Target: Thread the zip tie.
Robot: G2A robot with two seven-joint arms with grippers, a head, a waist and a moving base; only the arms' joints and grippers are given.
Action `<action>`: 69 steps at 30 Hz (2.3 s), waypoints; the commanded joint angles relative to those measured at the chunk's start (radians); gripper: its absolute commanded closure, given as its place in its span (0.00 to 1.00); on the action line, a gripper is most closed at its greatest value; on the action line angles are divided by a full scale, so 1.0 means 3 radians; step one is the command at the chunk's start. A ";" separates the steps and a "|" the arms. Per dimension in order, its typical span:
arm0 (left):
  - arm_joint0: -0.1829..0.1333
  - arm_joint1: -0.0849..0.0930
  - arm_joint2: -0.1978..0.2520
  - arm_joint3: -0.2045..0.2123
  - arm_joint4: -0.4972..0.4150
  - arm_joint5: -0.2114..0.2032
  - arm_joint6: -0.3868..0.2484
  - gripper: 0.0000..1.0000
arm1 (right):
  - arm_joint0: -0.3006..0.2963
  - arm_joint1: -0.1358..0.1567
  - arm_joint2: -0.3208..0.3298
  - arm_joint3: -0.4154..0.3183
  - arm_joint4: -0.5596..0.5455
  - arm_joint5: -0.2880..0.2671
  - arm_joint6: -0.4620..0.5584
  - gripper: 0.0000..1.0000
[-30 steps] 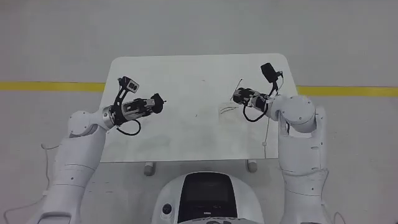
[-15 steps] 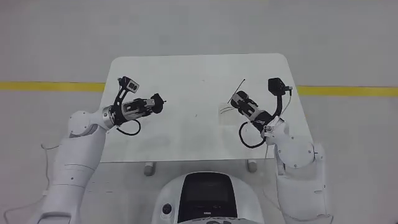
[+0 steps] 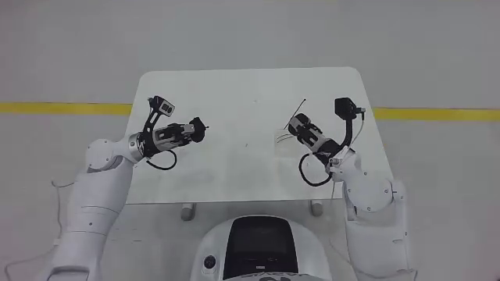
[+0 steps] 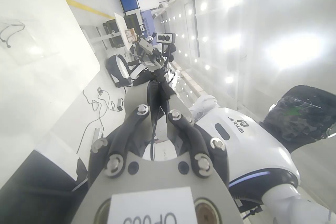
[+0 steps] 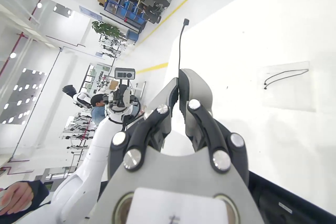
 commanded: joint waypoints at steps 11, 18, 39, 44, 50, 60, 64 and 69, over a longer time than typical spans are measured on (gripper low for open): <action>0.0000 0.0000 0.0000 0.0000 0.0000 0.0000 0.0000 1.00 | -0.0081 0.0025 -0.0906 0.0013 -0.0812 -0.0135 -0.0868 1.00; 0.0000 0.0000 0.0000 0.0000 0.0000 0.0000 0.0000 1.00 | -0.0071 0.0027 -0.0933 0.0022 -0.0849 -0.0136 -0.0888 1.00; 0.0013 -0.0064 0.0510 -0.0061 -0.0021 0.0088 0.0511 1.00 | -0.0092 0.0067 -0.1558 0.0326 -0.1580 -0.0027 -0.1840 1.00; -0.0003 -0.0060 0.0508 -0.0048 0.0005 0.0063 0.0516 1.00 | -0.0092 0.0067 -0.1558 0.0326 -0.1580 -0.0027 -0.1840 1.00; 0.0010 -0.0049 0.0508 -0.0091 0.0079 0.0093 0.0600 1.00 | -0.0083 0.0071 -0.1559 0.0355 -0.1535 -0.0050 -0.1851 1.00; 0.0014 0.0051 0.0333 -0.0026 0.0053 0.0157 0.0054 1.00 | 0.0124 0.0123 -0.1576 0.0542 -0.1636 -0.0309 -0.1713 1.00; -0.0003 0.0065 0.0339 -0.0010 0.0004 0.0154 0.0000 1.00 | 0.0182 0.0131 -0.1603 0.0625 -0.1647 -0.0276 -0.1723 1.00; -0.0018 0.0088 0.0360 0.0036 -0.0085 0.0156 0.0000 1.00 | 0.0182 0.0131 -0.1603 0.0625 -0.1647 -0.0276 -0.1723 1.00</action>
